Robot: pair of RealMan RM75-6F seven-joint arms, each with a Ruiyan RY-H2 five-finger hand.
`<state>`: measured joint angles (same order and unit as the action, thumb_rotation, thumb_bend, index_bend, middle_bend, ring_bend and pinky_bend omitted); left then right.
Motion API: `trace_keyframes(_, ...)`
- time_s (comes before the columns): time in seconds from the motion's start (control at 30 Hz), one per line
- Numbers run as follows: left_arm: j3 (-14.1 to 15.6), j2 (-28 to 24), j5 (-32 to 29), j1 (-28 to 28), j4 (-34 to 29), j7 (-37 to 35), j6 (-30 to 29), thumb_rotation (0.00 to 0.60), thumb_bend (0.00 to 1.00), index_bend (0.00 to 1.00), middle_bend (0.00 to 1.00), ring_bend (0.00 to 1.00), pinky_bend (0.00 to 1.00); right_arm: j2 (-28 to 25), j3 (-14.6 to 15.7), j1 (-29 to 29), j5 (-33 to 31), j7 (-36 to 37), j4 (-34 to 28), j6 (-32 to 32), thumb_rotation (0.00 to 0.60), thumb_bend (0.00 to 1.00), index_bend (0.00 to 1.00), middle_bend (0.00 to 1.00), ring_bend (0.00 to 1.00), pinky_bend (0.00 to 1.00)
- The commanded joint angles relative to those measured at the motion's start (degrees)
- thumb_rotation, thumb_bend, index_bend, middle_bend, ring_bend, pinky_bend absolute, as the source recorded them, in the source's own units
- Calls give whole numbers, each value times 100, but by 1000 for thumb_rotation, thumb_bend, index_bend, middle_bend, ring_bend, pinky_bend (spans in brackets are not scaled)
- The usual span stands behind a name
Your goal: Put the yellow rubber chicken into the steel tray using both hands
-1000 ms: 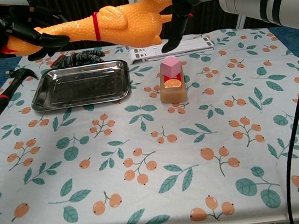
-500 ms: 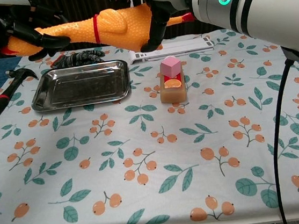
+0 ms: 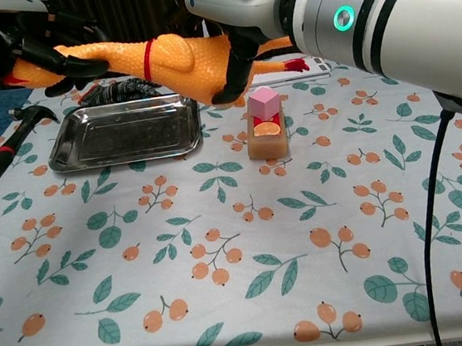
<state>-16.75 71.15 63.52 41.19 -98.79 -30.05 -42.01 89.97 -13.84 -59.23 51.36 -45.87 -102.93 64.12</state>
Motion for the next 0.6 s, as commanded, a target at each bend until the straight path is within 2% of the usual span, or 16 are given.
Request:
trace_keyframes(0.03,9,0,21,-29,-10,-12,-33,600,676,749,752,667,802,-66,-78,86,104,187,30,120,600,450,635,718,494,221)
trace_keyframes(0.13,24,6,60,-75,-34,-32,-90,600,676,749,752,667,802,-94,-111,134,209,212,78,279,600,286,188,384,250,176)
trace_keyframes(0.17,33,11,75,-91,-36,-35,-108,600,676,749,752,666,802,-84,-103,158,307,221,132,361,600,225,79,274,193,172)
trace_keyframes(0.2,41,14,82,-100,-30,-38,-115,600,676,749,752,667,802,-83,-92,178,340,231,152,392,600,172,27,196,157,164)
trace_keyframes(0.27,47,25,62,-117,8,-45,-128,600,676,749,752,667,801,-119,-85,221,329,309,100,370,600,59,0,62,87,141)
trace_keyframes(0.33,37,35,21,-130,57,-64,-141,600,676,749,752,667,794,-187,-65,254,318,363,23,320,600,8,0,7,68,132)
trace_keyframes(0.6,16,121,-313,-200,493,-148,-119,600,676,749,752,666,789,-705,176,639,741,689,-211,458,600,0,0,0,68,131)
